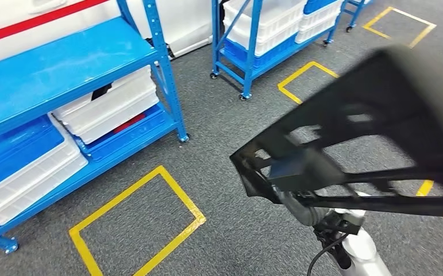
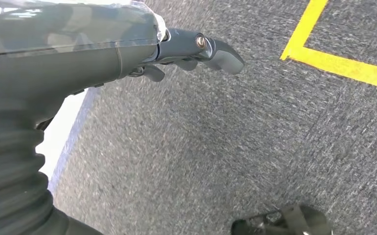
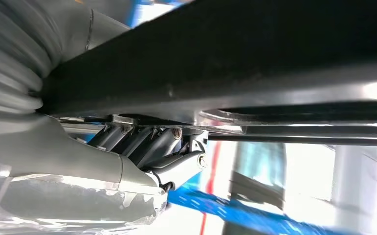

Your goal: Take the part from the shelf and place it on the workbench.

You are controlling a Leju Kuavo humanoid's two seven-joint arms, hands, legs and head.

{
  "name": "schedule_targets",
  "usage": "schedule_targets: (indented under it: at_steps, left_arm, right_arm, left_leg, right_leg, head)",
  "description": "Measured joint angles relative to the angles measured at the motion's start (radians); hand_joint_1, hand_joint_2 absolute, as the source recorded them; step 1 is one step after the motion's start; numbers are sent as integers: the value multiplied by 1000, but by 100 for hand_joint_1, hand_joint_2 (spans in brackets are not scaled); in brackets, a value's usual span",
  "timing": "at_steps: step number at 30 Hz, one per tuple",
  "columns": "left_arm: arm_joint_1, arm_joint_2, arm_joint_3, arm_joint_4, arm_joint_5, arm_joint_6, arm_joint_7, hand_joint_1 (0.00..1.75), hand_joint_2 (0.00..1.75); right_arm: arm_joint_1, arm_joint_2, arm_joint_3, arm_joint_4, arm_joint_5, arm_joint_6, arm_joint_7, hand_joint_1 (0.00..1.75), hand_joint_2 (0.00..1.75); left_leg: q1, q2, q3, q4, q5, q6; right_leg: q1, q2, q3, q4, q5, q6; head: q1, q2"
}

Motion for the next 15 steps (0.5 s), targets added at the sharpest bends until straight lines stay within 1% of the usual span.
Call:
schedule_targets:
  at_steps: [1, 2, 3, 4, 5, 6, 7, 8, 9, 10, 11, 12, 13, 14, 15]
  left_arm:
    - [2, 2, -1, 0, -4, -1, 0, 0, 175]
    - [4, 3, -2, 0, -8, -1, 1, 0, 175]
    - [5, 5, -4, 0, -11, -2, 1, 0, 175]
    - [5, 6, -5, 0, -14, -4, 1, 0, 175]
    - [5, 7, -6, 0, -16, -5, 1, 0, 175]
    - [4, 8, -7, 0, -19, -6, 1, 0, 175]
    - [3, 9, -8, 0, -22, -7, 1, 0, 175]
    - [2, 10, -9, 0, -24, -8, 1, 0, 175]
    - [0, 10, -10, 0, -26, -9, 1, 0, 175]
    - [-1, 10, -11, 0, -26, -9, 1, 0, 175]
    - [-2, 10, -12, 0, -27, -10, 1, 0, 175]
    - [-2, 10, -14, 0, -27, -10, 1, 0, 175]
    - [-2, 10, -15, 0, -27, -10, 1, 0, 175]
    - [-2, 10, -15, 0, -27, -10, 1, 0, 175]
    - [-1, 10, -15, 0, -27, -11, 1, 0, 175]
  right_arm:
    - [5, 0, -4, -5, -21, 10, -3, 175, 175]
    - [9, 1, -7, -9, -28, 17, 3, 175, 175]
    - [12, 1, -8, -9, -21, 20, 14, 175, 175]
    - [16, 2, -8, -9, -5, 21, 27, 175, 175]
    - [20, 3, -7, -6, 12, 20, 37, 175, 175]
    - [23, 5, -6, -3, 27, 18, 43, 175, 175]
    - [26, 6, -5, 1, 39, 17, 45, 175, 175]
    - [29, 8, -4, 5, 46, 15, 45, 175, 175]
    - [32, 9, -3, 9, 51, 13, 45, 175, 175]
    - [35, 9, -2, 12, 53, 11, 45, 175, 175]
    - [38, 10, -2, 14, 55, 10, 45, 175, 175]
    - [39, 10, -1, 17, 57, 9, 45, 175, 175]
    - [39, 10, -1, 20, 58, 8, 44, 175, 175]
    - [39, 10, 0, 22, 58, 7, 43, 175, 175]
    - [39, 11, 1, 25, 59, 5, 40, 175, 175]
  left_leg:
    - [0, -3, -24, 52, -15, 0]
    - [0, -5, -32, 69, -8, 1]
    - [0, -8, -20, 39, 20, 4]
    - [0, -17, 6, -22, 59, 8]
    - [0, -38, 36, -93, 94, 14]
    - [0, -59, 62, -156, 118, 18]
    - [0, -77, 77, -195, 129, 22]
    - [-1, -86, 83, -212, 129, 25]
    - [-2, -80, 85, -218, 130, 28]
    - [-1, -70, 85, -221, 134, 33]
    - [1, -59, 87, -227, 138, 39]
    - [3, -47, 89, -233, 143, 45]
    - [4, -35, 91, -238, 147, 51]
    - [2, -24, 91, -240, 148, 53]
    - [0, -12, 90, -240, 147, 55]
  right_leg:
    - [1, 13, 0, 1, 0, -1]
    - [3, 26, 0, 2, 0, -1]
    - [3, 40, 1, 4, 0, -1]
    - [3, 54, 1, 7, 0, -1]
    - [3, 65, 0, 9, 0, 0]
    - [3, 77, -3, 12, 0, 3]
    - [2, 87, -8, 14, 2, 8]
    - [0, 96, -13, 14, 5, 15]
    - [-1, 107, -17, 14, 8, 23]
    - [-2, 112, -20, 12, 11, 29]
    - [-1, 101, -23, 17, 7, 35]
    - [0, 78, -32, 36, -7, 40]
    - [1, 49, -50, 76, -33, 44]
    - [0, 20, -78, 135, -66, 49]
    - [-3, 6, -110, 204, -99, 55]
  head:
    - [0, 0]
    - [0, 0]
    - [0, 0]
    - [0, 0]
    - [0, 0]
    - [0, 0]
    - [0, 0]
    - [0, 0]
    - [0, 0]
    - [0, 0]
    - [0, 0]
    - [0, 0]
    - [0, 0]
    - [0, 0]
    - [0, 0]
